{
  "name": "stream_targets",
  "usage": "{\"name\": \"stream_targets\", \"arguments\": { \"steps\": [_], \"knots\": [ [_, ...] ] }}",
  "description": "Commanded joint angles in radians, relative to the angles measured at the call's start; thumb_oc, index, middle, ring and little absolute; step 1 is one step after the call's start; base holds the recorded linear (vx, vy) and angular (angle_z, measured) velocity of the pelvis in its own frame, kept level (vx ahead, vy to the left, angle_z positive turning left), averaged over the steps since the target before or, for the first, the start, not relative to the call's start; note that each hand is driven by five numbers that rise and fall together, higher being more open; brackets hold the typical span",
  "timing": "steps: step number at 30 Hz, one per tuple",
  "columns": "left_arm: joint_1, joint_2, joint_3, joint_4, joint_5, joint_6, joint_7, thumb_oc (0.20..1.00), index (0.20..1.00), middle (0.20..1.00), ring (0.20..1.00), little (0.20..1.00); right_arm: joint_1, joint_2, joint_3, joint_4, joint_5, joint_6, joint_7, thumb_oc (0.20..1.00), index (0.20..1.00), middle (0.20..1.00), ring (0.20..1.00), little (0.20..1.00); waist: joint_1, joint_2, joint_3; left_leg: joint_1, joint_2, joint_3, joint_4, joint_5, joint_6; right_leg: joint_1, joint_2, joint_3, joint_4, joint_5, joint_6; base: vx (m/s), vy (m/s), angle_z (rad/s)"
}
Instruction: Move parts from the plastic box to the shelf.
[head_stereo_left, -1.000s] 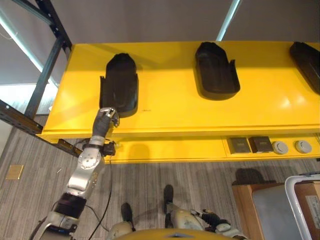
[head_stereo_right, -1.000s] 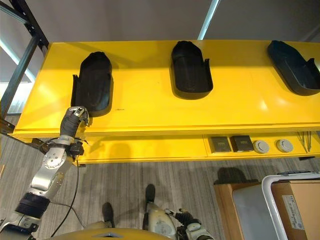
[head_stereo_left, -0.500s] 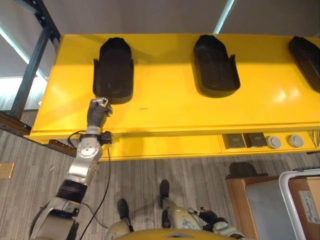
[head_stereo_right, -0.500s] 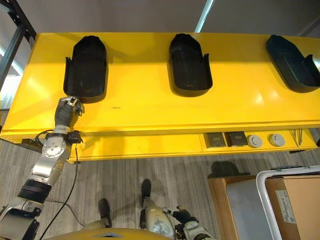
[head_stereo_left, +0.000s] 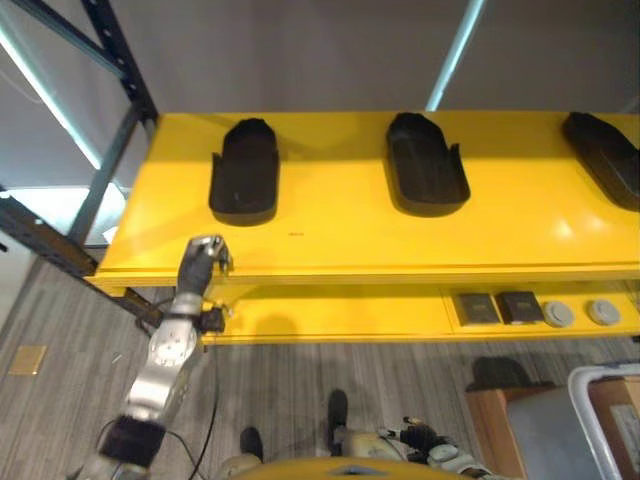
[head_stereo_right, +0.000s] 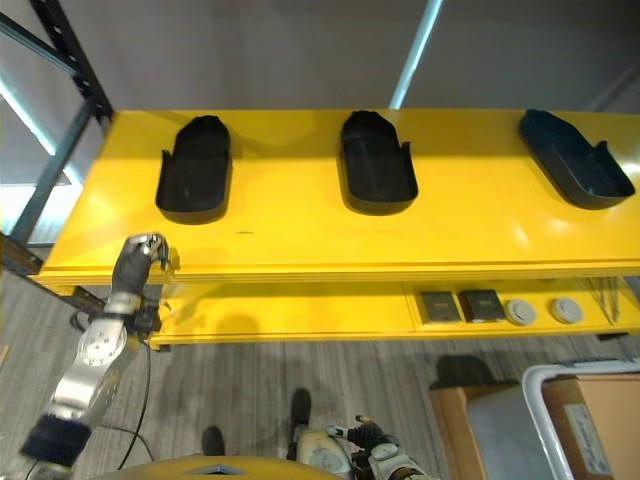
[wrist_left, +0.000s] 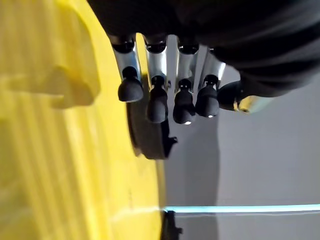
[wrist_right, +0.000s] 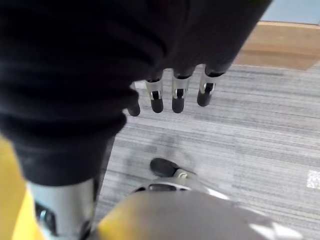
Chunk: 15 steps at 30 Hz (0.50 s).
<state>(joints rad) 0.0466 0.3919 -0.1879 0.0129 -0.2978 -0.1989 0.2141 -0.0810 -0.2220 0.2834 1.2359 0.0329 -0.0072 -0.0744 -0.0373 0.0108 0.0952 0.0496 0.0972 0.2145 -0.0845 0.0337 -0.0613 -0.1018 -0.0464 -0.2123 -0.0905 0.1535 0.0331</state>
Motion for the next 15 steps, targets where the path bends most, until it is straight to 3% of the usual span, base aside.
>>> {"name": "stream_targets", "arguments": {
  "steps": [1, 6, 7, 10, 11, 12, 15],
  "knots": [
    [-0.019, 0.047, 0.079, -0.015, 0.151, -0.067, 0.056, 0.200, 0.200, 0.200, 0.200, 0.200, -0.022, 0.056, 0.009, 0.071, -0.031, 0.004, -0.013, 1.000, 1.000, 1.000, 1.000, 1.000, 0.036, -0.020, -0.009, -0.014, 0.036, -0.123, -0.003, -0.056, -0.019, 0.125, -0.072, -0.032, 0.003, -0.173, 0.102, 0.06, 0.006, 0.19],
    [0.106, 0.027, 0.090, 0.063, 0.257, -0.072, 0.149, 0.200, 0.200, 0.200, 0.200, 0.200, -0.022, 0.055, -0.008, 0.105, -0.056, 0.003, -0.049, 1.000, 1.000, 1.000, 1.000, 1.000, 0.080, -0.019, -0.030, 0.043, 0.024, -0.154, -0.003, -0.070, -0.016, 0.207, -0.089, -0.072, 0.003, -0.189, 0.100, 0.07, 0.007, 0.35],
    [0.129, 0.008, 0.072, 0.179, 0.284, -0.055, 0.171, 0.200, 0.200, 0.200, 0.200, 0.200, -0.022, 0.056, -0.017, 0.106, -0.044, -0.003, -0.062, 1.000, 1.000, 1.000, 1.000, 1.000, 0.089, -0.021, -0.032, 0.062, 0.022, -0.161, -0.003, -0.075, -0.013, 0.230, -0.093, -0.082, 0.003, -0.193, 0.101, 0.06, 0.008, 0.29],
    [0.145, -0.017, 0.041, 0.307, 0.301, -0.030, 0.172, 0.200, 0.200, 0.200, 0.200, 0.200, -0.024, 0.055, -0.020, 0.104, -0.041, -0.009, -0.069, 1.000, 1.000, 1.000, 1.000, 1.000, 0.098, -0.022, -0.030, 0.076, 0.019, -0.170, -0.003, -0.078, -0.009, 0.247, -0.096, -0.087, 0.003, -0.196, 0.102, 0.03, 0.007, 0.20],
    [0.142, -0.031, 0.024, 0.380, 0.304, -0.015, 0.162, 0.385, 0.385, 0.385, 0.385, 0.385, -0.028, 0.055, -0.020, 0.107, -0.043, -0.009, -0.071, 1.000, 1.000, 1.000, 1.000, 1.000, 0.101, -0.021, -0.030, 0.079, 0.018, -0.175, -0.003, -0.077, -0.008, 0.251, -0.097, -0.090, 0.003, -0.196, 0.101, 0.00, 0.012, 0.05],
    [0.142, -0.041, 0.012, 0.449, 0.316, 0.000, 0.160, 1.000, 1.000, 1.000, 1.000, 1.000, -0.031, 0.056, -0.017, 0.109, -0.044, -0.009, -0.073, 1.000, 1.000, 1.000, 1.000, 1.000, 0.103, -0.022, -0.029, 0.079, 0.018, -0.181, -0.003, -0.077, -0.006, 0.256, -0.098, -0.093, 0.003, -0.197, 0.101, 0.00, 0.011, 0.08],
    [0.131, -0.110, 0.017, 0.703, 0.252, 0.035, 0.141, 1.000, 1.000, 1.000, 1.000, 1.000, -0.035, 0.061, -0.006, 0.110, -0.040, -0.007, -0.071, 1.000, 1.000, 1.000, 1.000, 1.000, 0.100, -0.027, -0.034, 0.081, 0.013, -0.190, -0.003, -0.078, -0.002, 0.262, -0.100, -0.098, 0.003, -0.197, 0.099, 0.00, 0.018, 0.09]
  ]
}}
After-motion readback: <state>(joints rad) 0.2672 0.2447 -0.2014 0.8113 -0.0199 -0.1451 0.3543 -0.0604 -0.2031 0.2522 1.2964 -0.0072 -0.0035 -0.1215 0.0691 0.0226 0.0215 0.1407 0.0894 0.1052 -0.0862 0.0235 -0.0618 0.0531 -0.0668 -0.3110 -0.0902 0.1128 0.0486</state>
